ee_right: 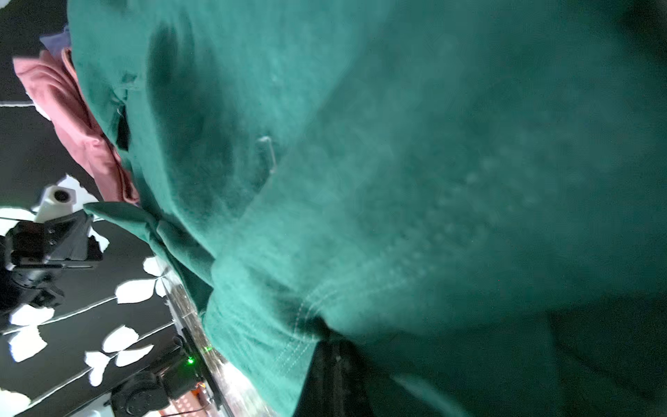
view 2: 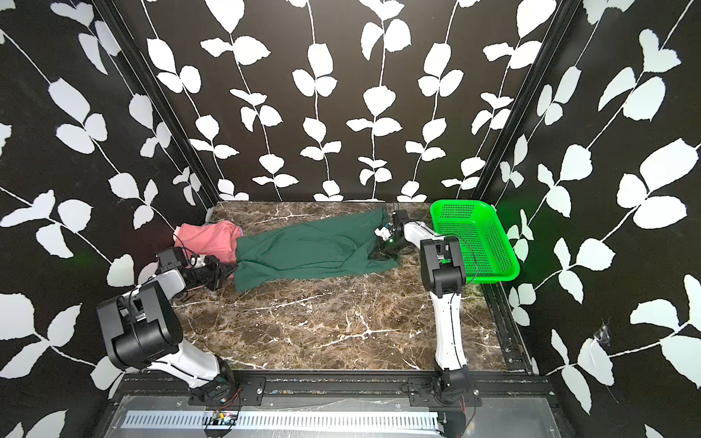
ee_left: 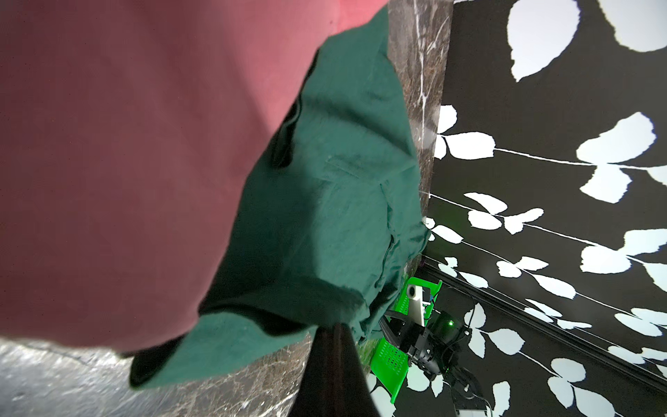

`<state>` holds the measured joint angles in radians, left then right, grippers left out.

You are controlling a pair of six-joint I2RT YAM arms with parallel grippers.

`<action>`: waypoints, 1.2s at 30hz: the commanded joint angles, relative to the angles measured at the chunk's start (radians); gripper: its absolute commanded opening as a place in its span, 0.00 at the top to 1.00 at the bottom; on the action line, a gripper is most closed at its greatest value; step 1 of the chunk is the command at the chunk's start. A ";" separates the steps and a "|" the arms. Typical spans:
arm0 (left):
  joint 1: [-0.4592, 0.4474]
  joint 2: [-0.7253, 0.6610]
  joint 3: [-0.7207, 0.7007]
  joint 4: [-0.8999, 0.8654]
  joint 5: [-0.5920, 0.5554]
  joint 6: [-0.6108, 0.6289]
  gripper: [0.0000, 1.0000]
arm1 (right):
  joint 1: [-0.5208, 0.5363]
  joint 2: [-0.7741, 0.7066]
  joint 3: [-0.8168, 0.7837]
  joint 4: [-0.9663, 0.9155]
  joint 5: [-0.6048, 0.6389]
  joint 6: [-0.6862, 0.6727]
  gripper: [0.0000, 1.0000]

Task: Fold and stack t-shirts
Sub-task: Fold the T-shirt.

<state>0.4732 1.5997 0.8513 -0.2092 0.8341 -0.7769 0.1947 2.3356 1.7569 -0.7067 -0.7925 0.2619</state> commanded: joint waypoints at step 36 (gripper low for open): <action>0.004 0.121 0.033 0.022 0.062 0.048 1.00 | 0.028 -0.142 0.078 -0.353 0.215 -0.147 1.00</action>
<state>0.4732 1.7222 0.8639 -0.1875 0.8768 -0.7471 0.2165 2.2280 1.7985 -1.0348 -0.5945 0.1219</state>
